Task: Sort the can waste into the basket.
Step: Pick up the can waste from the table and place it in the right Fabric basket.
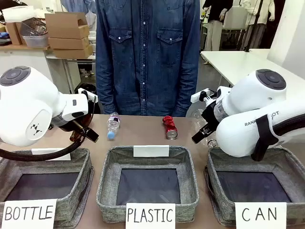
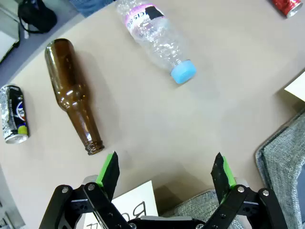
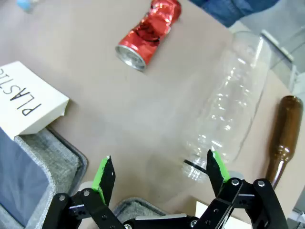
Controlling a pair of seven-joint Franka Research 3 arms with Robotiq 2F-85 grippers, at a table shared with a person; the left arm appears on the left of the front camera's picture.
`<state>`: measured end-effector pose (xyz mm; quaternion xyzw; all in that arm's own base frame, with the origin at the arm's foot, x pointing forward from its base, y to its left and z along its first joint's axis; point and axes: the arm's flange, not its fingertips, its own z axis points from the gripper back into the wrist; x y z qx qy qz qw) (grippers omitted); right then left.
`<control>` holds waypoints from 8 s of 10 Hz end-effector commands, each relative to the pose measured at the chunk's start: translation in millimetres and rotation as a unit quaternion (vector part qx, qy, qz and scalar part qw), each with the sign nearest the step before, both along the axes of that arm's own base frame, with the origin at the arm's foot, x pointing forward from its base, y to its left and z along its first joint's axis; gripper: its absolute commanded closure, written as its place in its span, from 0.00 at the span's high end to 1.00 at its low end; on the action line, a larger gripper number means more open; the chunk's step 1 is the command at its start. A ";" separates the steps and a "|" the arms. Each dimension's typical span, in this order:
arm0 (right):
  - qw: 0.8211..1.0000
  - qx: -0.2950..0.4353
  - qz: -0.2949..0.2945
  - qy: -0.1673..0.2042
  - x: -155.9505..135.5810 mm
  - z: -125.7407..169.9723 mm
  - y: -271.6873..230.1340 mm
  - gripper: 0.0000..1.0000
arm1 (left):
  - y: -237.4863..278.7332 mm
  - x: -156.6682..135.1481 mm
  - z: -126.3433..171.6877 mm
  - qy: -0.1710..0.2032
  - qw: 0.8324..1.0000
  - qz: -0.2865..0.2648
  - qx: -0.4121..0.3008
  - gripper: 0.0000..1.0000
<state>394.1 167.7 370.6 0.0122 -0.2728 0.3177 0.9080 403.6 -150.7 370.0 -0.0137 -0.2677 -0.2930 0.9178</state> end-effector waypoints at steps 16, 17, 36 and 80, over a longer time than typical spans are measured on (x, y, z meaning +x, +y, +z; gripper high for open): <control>0.994 0.000 0.059 -0.091 -124.0 160.5 -46.7 1.00 | 44.9 -139.0 137.5 -0.108 0.991 -0.078 -0.001 1.00; 0.998 0.007 0.026 -0.059 -77.1 167.5 -27.8 1.00 | 28.2 -55.2 145.4 -0.048 0.998 -0.042 0.004 1.00; 0.739 0.616 -0.071 0.263 -64.8 158.1 -222.0 1.00 | 218.1 -48.9 119.0 0.113 0.760 -0.169 -0.617 1.00; 0.739 0.616 -0.071 0.263 -64.8 158.1 -222.0 1.00 | 218.0 215.9 -46.1 0.104 0.990 0.099 -0.001 0.37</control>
